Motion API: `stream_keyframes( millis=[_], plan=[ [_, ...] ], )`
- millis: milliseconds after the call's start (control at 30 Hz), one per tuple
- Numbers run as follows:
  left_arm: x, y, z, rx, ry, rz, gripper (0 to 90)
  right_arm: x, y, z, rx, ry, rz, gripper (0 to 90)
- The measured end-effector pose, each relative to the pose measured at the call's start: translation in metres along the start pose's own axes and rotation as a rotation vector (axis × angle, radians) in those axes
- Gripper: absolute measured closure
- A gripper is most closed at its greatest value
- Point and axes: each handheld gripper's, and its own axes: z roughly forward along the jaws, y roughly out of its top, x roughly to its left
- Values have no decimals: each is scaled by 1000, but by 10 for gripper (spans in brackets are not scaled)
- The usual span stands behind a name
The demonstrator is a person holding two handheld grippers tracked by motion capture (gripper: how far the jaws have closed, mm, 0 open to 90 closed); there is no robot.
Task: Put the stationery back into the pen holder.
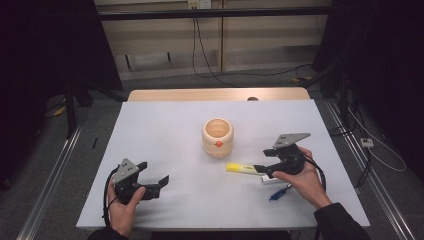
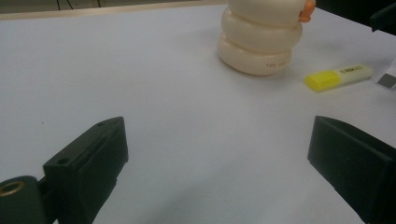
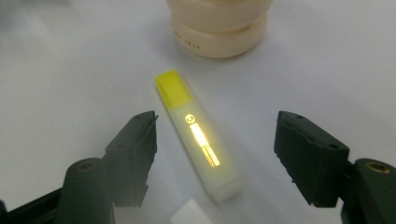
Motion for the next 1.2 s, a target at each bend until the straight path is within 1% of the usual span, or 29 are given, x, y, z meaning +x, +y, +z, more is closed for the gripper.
stream_keyframes(
  millis=[133,167,267,300,400,533,633,733,833,867,967,1067,1133,1167,1200],
  plan=[
    [0,0,0,-3,-1,-3,50,3,12,16,35,21,-23,284],
    [1,0,0,-6,-1,-4,50,4,15,19,43,33,-29,276],
    [1,0,0,-3,-2,-1,50,6,19,26,67,54,-43,247],
    [1,0,0,-3,-2,-1,50,6,20,28,75,63,-41,232],
    [0,0,0,1,-4,0,50,6,23,32,94,79,-51,220],
    [1,0,1,4,-4,3,50,7,29,39,119,92,-76,198],
    [1,0,1,4,-4,3,50,9,36,46,142,92,-92,184],
    [1,0,0,4,-5,1,50,11,42,55,183,101,-123,203],
    [1,0,0,7,-7,2,50,14,47,65,230,118,-154,243],
    [1,0,0,8,-8,2,50,15,48,67,249,122,-154,253],
    [1,0,1,8,-9,1,50,15,52,75,293,124,-187,310],
    [1,0,1,9,-10,2,50,16,54,81,332,122,-208,323],
    [1,-1,1,5,-10,-7,50,16,55,84,349,141,-215,358],
    [1,-1,1,6,-12,-8,50,16,55,86,357,143,-227,371],
    [1,-1,2,6,-13,-9,50,17,55,87,377,141,-221,391]
  ],
)
